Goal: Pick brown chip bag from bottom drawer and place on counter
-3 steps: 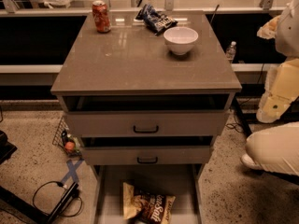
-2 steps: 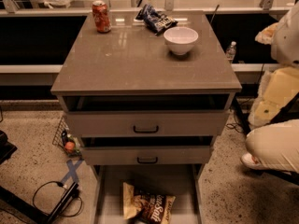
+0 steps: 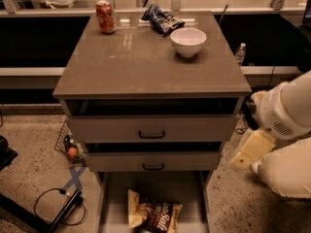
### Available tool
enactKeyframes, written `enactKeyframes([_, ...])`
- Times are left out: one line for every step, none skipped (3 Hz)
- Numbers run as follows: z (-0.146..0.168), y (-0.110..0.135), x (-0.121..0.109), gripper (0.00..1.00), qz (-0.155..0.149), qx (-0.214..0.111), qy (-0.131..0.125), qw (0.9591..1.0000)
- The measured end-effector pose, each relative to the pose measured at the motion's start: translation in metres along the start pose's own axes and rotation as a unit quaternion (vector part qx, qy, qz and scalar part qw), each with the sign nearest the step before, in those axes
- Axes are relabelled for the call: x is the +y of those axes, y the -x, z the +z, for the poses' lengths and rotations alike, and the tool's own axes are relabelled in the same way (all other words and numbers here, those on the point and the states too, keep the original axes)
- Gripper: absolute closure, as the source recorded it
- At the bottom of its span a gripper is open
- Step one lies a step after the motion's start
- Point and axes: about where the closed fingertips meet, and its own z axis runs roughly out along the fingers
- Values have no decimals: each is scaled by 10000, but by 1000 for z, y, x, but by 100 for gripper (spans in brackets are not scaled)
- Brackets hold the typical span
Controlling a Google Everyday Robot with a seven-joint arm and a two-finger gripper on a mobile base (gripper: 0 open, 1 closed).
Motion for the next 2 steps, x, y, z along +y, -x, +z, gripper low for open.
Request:
enactKeyframes([64,-21,14,0,325,-106,44,9994])
enactKeyframes([115,-27,22,0,570,-277,-116,9979])
